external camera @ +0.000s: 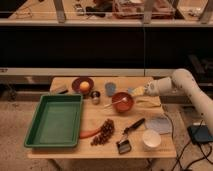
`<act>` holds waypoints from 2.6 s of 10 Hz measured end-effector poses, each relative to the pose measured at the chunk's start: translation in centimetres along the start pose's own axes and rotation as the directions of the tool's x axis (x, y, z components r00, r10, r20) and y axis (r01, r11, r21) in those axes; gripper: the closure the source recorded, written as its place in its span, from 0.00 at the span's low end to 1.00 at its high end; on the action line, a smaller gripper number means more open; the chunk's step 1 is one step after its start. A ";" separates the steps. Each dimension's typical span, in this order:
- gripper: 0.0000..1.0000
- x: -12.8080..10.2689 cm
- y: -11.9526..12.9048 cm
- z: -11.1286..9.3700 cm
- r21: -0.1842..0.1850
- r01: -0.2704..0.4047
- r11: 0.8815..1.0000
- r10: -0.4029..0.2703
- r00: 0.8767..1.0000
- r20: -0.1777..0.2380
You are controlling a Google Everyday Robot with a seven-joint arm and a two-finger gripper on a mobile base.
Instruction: Place fork in red bowl
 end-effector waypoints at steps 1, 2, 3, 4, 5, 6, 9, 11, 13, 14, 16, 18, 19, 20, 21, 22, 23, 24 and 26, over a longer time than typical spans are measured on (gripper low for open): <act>1.00 1.1 0.1 -0.1 -0.010 0.006 1.000 -0.006 1.000 -0.003; 1.00 1.9 0.3 0.0 -0.016 0.006 1.000 -0.006 1.000 -0.004; 1.00 2.3 0.5 0.0 -0.019 0.005 1.000 -0.005 1.000 -0.001; 1.00 2.8 0.9 -0.2 -0.025 -0.003 1.000 0.003 1.000 -0.002; 1.00 2.9 1.3 -0.4 -0.027 -0.012 1.000 0.012 1.000 -0.003; 1.00 3.0 1.8 -0.7 -0.030 -0.024 0.999 0.023 1.000 -0.005; 1.00 3.2 3.0 -1.2 -0.035 -0.047 0.998 0.046 0.999 -0.013; 1.00 3.2 3.7 -1.6 -0.041 -0.062 0.997 0.061 0.998 -0.021; 1.00 3.0 4.3 -2.1 -0.046 -0.075 0.996 0.074 0.997 -0.029; 1.00 2.8 4.6 -2.4 -0.048 -0.082 0.996 0.080 0.996 -0.033; 1.00 2.7 4.9 -2.7 -0.051 -0.089 0.995 0.087 0.995 -0.040; 0.96 2.6 5.1 -3.2 -0.060 -0.093 0.994 0.091 0.995 -0.045; 0.86 2.6 5.2 -3.3 -0.063 -0.093 0.994 0.091 0.995 -0.042; 0.78 2.5 5.1 -3.4 -0.065 -0.092 0.994 0.090 0.995 -0.039; 0.70 2.5 5.1 -3.3 -0.065 -0.090 0.994 0.088 0.995 -0.036; 0.69 2.5 5.0 -3.2 -0.064 -0.088 0.994 0.086 0.996 -0.036; 0.69 2.5 5.0 -3.2 -0.064 -0.088 0.994 0.086 0.996 -0.035; 0.69 2.5 5.0 -3.2 -0.064 -0.088 0.994 0.086 0.996 -0.036; 0.69 2.5 5.0 -3.2 -0.064 -0.088 0.994 0.086 0.996 -0.035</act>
